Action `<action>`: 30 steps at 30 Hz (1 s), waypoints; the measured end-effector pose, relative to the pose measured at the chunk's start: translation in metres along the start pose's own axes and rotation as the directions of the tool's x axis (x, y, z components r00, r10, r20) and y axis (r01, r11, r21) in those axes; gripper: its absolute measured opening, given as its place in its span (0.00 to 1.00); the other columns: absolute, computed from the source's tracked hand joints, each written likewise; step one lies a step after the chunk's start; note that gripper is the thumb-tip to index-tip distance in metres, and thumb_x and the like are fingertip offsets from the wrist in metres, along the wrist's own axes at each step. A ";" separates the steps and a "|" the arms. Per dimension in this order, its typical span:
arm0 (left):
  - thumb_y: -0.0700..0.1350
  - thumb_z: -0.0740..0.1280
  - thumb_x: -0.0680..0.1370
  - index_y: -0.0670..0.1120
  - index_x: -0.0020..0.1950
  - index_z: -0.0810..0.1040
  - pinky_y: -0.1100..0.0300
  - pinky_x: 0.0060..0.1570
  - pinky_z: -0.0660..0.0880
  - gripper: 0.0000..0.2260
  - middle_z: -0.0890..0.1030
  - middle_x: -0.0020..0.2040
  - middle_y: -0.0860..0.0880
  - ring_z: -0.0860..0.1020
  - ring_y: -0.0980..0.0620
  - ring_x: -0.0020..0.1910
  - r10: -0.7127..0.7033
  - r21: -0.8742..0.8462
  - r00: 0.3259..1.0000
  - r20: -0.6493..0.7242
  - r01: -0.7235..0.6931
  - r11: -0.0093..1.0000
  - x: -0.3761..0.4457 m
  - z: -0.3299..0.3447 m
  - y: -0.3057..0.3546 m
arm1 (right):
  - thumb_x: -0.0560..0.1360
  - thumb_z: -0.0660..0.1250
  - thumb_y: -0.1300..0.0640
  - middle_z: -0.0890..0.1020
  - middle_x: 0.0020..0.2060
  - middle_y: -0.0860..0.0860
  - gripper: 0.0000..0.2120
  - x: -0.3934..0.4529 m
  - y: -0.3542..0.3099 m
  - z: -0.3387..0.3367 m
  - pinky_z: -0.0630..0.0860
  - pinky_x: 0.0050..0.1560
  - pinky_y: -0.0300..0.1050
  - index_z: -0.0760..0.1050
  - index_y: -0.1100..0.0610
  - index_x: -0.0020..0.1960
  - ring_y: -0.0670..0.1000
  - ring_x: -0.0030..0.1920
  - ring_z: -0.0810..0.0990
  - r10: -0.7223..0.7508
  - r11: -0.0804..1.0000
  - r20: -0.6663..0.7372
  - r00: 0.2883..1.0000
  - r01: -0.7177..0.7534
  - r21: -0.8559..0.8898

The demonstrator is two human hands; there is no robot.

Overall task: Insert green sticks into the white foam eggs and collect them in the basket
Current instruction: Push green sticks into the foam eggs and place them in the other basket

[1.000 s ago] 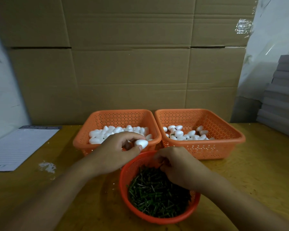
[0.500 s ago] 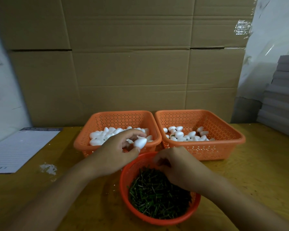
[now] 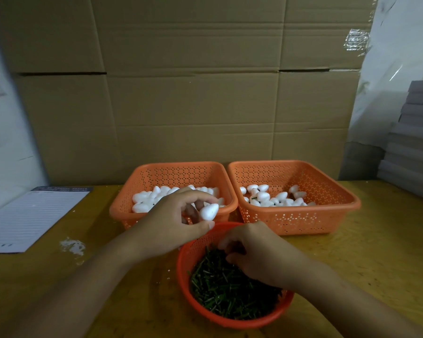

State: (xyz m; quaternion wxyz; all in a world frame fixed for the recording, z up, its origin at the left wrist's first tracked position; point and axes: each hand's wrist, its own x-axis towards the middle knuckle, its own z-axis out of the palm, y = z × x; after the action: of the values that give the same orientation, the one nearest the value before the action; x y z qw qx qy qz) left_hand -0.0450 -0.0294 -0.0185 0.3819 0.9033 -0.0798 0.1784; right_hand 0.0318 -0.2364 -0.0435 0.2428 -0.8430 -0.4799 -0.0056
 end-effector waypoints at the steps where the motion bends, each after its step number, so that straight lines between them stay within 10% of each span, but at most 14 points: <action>1: 0.62 0.70 0.66 0.67 0.57 0.79 0.55 0.49 0.78 0.19 0.77 0.50 0.59 0.79 0.54 0.49 -0.001 -0.003 1.000 0.002 0.001 1.000 0.000 0.000 0.000 | 0.75 0.72 0.60 0.84 0.53 0.44 0.14 0.000 0.000 0.000 0.69 0.47 0.23 0.82 0.48 0.59 0.40 0.52 0.80 0.002 1.000 0.006 1.000 -0.002 -0.006; 8: 0.62 0.69 0.71 0.62 0.54 0.79 0.40 0.64 0.73 0.14 0.84 0.51 0.56 0.82 0.55 0.54 -0.028 -0.102 0.999 0.018 0.030 0.994 -0.001 0.000 0.008 | 0.74 0.73 0.60 0.83 0.56 0.44 0.19 -0.002 0.000 -0.005 0.75 0.53 0.30 0.79 0.47 0.63 0.42 0.53 0.80 0.032 0.999 0.075 0.997 -0.029 -0.038; 13: 0.40 0.71 0.77 0.61 0.58 0.79 0.46 0.54 0.81 0.17 0.80 0.57 0.56 0.84 0.50 0.51 -0.029 -0.259 0.999 0.022 0.033 0.965 0.000 0.001 0.007 | 0.75 0.72 0.60 0.83 0.53 0.44 0.15 -0.001 -0.001 -0.003 0.69 0.46 0.24 0.81 0.48 0.60 0.42 0.51 0.80 0.003 0.999 0.016 1.000 -0.002 -0.047; 20: 0.48 0.77 0.73 0.56 0.52 0.79 0.53 0.50 0.80 0.11 0.84 0.55 0.50 0.85 0.50 0.51 -0.046 -0.314 0.998 0.035 0.055 0.948 0.002 0.000 0.001 | 0.74 0.73 0.57 0.85 0.43 0.44 0.05 0.000 -0.004 0.000 0.68 0.43 0.23 0.84 0.50 0.49 0.39 0.47 0.78 -0.023 0.999 -0.109 0.994 0.028 0.037; 30: 0.38 0.75 0.75 0.58 0.52 0.80 0.28 0.47 0.78 0.15 0.85 0.53 0.49 0.82 0.32 0.52 -0.112 -0.317 0.994 0.002 0.107 0.942 -0.001 -0.002 0.004 | 0.74 0.71 0.63 0.85 0.48 0.43 0.11 0.001 -0.003 -0.004 0.75 0.51 0.28 0.85 0.49 0.51 0.39 0.50 0.80 0.032 0.998 -0.079 0.996 -0.027 0.064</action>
State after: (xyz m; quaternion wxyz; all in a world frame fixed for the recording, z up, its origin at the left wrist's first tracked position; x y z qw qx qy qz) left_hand -0.0470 -0.0309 -0.0153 0.5316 0.8320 -0.0539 0.1492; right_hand 0.0311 -0.2363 -0.0383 0.2884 -0.8410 -0.4574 -0.0206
